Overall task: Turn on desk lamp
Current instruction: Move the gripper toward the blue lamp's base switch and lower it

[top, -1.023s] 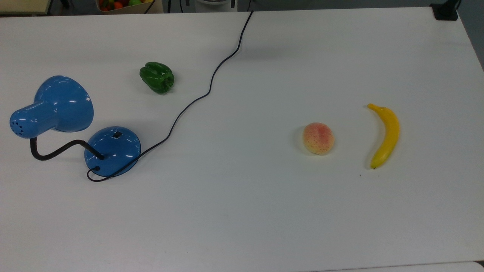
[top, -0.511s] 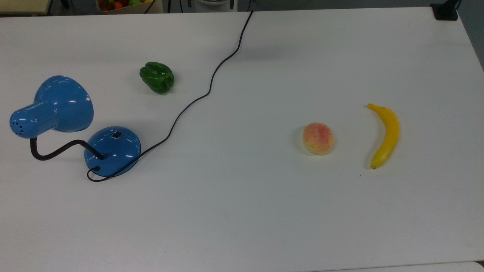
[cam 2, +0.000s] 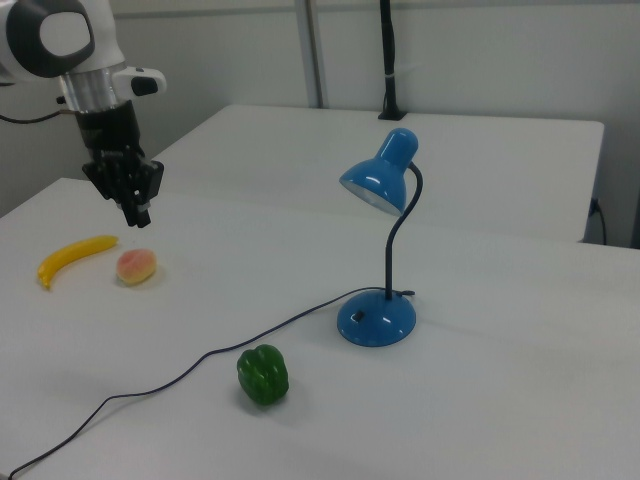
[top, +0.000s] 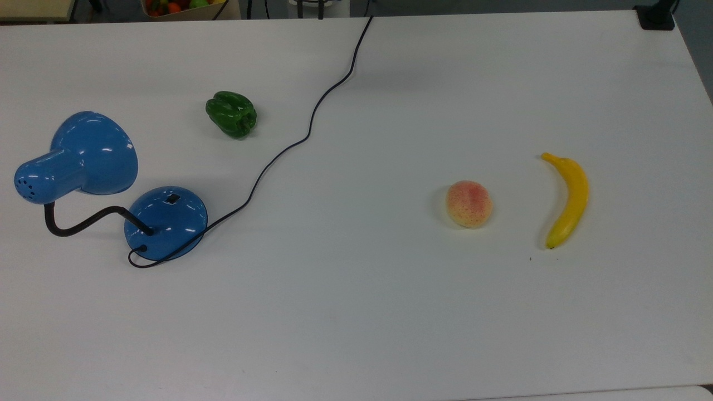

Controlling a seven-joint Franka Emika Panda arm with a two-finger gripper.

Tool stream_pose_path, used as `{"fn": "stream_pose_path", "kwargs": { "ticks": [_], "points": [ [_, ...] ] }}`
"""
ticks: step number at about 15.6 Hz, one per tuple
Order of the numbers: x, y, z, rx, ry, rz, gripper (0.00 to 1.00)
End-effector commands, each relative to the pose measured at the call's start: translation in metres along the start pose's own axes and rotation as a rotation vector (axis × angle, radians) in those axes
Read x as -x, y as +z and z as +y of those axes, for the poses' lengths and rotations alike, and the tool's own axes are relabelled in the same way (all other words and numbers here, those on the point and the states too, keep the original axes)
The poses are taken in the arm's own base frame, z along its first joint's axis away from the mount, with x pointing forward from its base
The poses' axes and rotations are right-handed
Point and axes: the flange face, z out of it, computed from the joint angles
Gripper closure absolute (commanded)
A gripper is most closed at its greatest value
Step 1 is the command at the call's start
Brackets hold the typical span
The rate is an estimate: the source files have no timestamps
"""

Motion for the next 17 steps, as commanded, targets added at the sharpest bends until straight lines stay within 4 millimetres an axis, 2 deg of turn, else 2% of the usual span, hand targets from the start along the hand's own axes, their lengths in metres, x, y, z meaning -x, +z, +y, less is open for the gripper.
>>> {"fn": "stream_pose_path", "kwargs": {
  "ticks": [1,3,5,9,13,17],
  "points": [
    [-0.007,0.001,0.001,0.01,0.004,0.013,1.0],
    [-0.009,0.002,0.005,0.012,0.005,0.023,1.0],
    [-0.012,0.001,0.017,0.006,0.018,0.049,1.0],
    [-0.026,0.021,0.038,0.007,0.057,0.043,1.0],
    [-0.038,0.058,0.069,0.004,0.124,0.013,1.0],
    [-0.038,0.098,0.096,-0.003,0.188,0.009,1.0]
  ]
}}
